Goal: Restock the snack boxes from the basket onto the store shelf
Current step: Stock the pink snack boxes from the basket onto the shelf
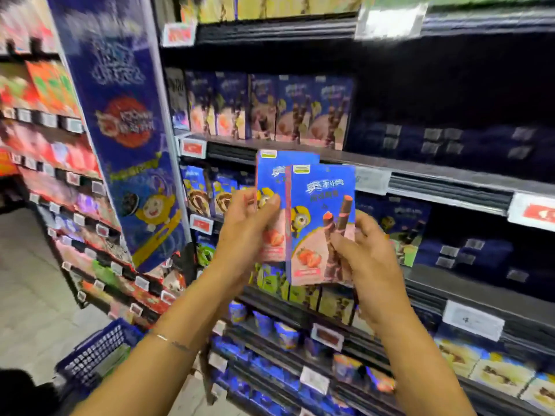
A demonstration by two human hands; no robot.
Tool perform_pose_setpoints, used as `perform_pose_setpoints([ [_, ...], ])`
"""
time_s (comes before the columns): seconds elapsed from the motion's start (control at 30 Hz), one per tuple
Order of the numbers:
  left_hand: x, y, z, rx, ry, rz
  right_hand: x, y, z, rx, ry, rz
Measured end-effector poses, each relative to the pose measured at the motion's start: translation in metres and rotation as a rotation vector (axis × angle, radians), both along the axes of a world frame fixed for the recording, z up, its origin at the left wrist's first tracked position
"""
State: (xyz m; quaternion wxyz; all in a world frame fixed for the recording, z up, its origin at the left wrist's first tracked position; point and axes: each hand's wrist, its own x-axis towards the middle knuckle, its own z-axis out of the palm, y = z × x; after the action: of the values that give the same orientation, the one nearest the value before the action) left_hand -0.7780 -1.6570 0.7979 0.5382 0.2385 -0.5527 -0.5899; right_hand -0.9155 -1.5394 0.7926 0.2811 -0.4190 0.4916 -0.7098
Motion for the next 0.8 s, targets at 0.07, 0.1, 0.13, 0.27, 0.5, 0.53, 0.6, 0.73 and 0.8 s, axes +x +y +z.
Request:
perform_pose_setpoints([
  [0.07, -0.003, -0.017, 0.026, -0.041, 0.019, 0.041, -0.006, -0.015, 0.024, -0.034, 0.067, 0.019],
  [0.1, -0.003, -0.026, 0.038, -0.053, 0.027, 0.071, -0.008, -0.024, 0.035, -0.036, 0.103, 0.023],
  [0.13, -0.003, -0.037, 0.048, -0.066, 0.024, 0.101, -0.009, -0.033, 0.045, -0.034, 0.132, 0.02],
  [0.27, 0.0, -0.083, 0.078, -0.07, 0.013, 0.179, -0.02, -0.085, 0.079, -0.067, 0.225, -0.048],
  [0.5, 0.012, -0.173, 0.102, -0.1, 0.01, 0.231, -0.046, -0.19, 0.119, -0.113, 0.379, -0.39],
  [0.53, 0.014, -0.185, 0.104, -0.102, 0.012, 0.233, -0.047, -0.204, 0.122, -0.101, 0.417, -0.435],
  [0.6, 0.015, -0.205, 0.108, -0.107, -0.005, 0.249, -0.046, -0.23, 0.123, -0.058, 0.488, -0.49],
  [0.73, 0.015, -0.239, 0.113, -0.139, 0.01, 0.219, -0.044, -0.27, 0.117, 0.155, 0.649, -0.542],
  [0.8, 0.014, -0.251, 0.115, -0.156, 0.019, 0.204, -0.042, -0.282, 0.114, 0.236, 0.699, -0.585],
])
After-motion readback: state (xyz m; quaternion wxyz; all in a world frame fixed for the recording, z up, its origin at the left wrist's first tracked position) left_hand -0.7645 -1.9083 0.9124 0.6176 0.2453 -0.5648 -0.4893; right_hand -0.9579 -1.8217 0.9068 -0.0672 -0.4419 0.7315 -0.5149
